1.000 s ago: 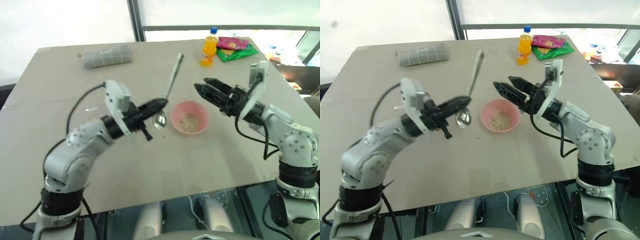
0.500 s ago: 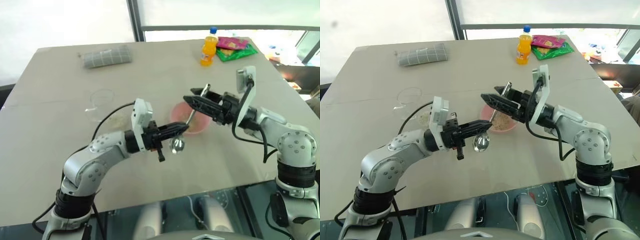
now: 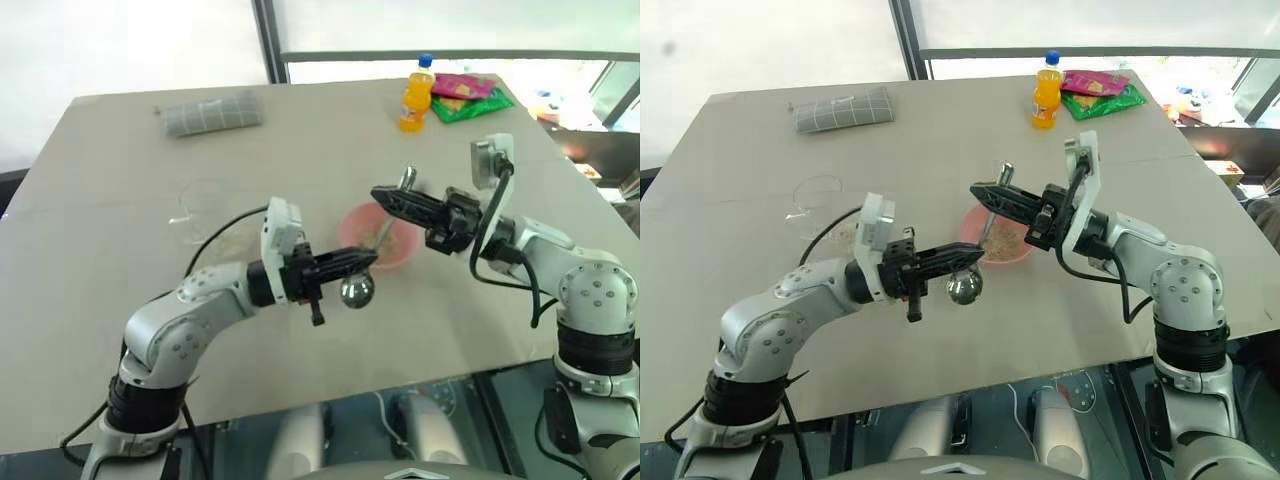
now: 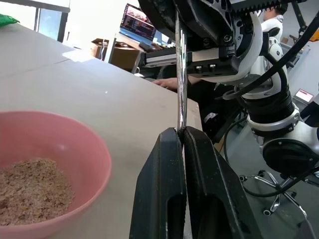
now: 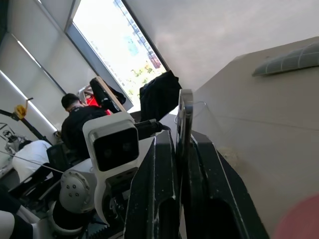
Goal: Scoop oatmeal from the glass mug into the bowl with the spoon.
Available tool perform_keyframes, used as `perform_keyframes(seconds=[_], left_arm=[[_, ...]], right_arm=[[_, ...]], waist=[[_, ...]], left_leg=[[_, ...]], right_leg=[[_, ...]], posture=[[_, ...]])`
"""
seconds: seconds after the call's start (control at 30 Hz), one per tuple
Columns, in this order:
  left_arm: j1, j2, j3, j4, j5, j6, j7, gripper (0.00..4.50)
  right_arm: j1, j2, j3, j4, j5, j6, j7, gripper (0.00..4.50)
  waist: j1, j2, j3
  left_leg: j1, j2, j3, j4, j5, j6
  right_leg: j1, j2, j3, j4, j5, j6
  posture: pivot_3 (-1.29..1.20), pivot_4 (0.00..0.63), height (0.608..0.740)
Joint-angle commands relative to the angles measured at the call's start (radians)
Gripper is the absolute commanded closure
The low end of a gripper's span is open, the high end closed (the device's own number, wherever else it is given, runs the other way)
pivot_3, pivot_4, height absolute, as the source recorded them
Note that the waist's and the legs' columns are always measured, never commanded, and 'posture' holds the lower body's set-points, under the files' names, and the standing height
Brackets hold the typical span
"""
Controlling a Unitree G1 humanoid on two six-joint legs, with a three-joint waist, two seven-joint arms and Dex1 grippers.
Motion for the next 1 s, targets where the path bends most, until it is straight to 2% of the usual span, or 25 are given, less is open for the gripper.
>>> perform_keyframes(seconds=[0.03,0.83,0.93,1.0], left_arm=[[0.022,0.041,0.040,0.003,-0.019,0.018,-0.029,4.50],[-0.011,0.077,0.139,0.084,-0.002,-0.037,-0.013,4.50],[-0.011,0.076,0.139,0.084,0.000,-0.040,-0.012,3.50],[-0.010,0.070,0.143,0.082,0.007,-0.042,-0.006,2.56]], right_arm=[[-0.024,-0.044,-0.064,-0.009,0.003,-0.029,-0.001,4.48],[0.044,-0.135,-0.055,-0.006,0.015,-0.014,0.036,4.48],[0.048,-0.138,-0.052,0.000,0.008,-0.018,0.045,4.50],[0.049,-0.140,-0.050,0.001,0.006,-0.024,0.046,4.50]], waist=[[0.000,0.000,0.000],[0.001,0.000,0.000],[0.002,0.000,0.000],[0.001,0.000,0.000]], left_leg=[[0.000,0.000,0.000,0.000,0.000,0.000],[0.000,0.000,0.000,0.000,0.000,0.000],[0.000,0.000,0.000,0.000,0.000,0.000],[-0.001,0.000,0.000,0.000,0.000,0.000]], right_leg=[[0.000,0.000,0.000,0.000,0.000,0.000],[0.000,0.001,0.001,0.000,0.000,0.000],[0.000,0.001,0.001,0.000,0.000,0.000],[0.000,0.001,0.001,-0.001,0.000,0.000]], posture=[[0.00,0.150,0.740],[0.00,0.150,0.740],[0.00,0.150,0.740],[0.00,0.150,0.740]])
